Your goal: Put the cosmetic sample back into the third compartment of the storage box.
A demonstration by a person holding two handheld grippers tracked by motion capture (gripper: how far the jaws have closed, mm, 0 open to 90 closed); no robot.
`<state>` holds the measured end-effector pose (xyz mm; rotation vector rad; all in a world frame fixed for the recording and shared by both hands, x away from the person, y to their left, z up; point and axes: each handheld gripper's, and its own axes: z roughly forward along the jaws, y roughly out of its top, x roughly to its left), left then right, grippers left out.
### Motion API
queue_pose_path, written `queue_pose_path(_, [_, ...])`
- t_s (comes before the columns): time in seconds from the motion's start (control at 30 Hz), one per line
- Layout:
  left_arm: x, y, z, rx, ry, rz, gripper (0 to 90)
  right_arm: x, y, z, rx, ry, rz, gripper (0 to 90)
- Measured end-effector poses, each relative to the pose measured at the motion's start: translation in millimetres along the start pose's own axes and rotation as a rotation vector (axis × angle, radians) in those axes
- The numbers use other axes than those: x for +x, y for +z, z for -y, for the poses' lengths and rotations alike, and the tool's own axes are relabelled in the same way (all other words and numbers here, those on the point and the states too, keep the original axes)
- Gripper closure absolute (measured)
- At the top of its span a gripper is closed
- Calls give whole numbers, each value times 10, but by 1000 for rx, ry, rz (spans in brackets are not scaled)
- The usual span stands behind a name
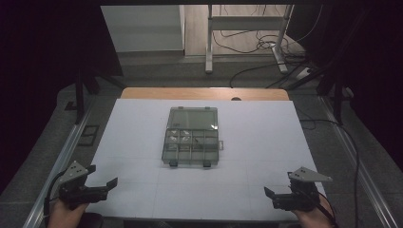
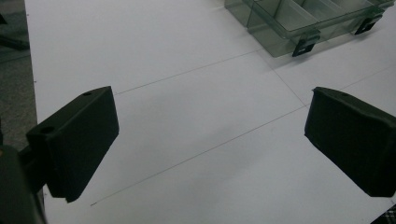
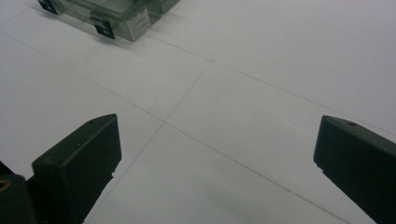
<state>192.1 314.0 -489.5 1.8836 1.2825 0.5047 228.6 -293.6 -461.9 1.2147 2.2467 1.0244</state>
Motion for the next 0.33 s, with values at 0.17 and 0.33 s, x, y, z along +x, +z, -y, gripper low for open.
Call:
queue_pose_path(0.17, [0,0,1,1,0,0,33,-21,-35,47,-20,28,14,13])
queue_pose_path(0.33, [-6,6,-7,2,3,-3,33,-21,-19,48,-9,20,17,14])
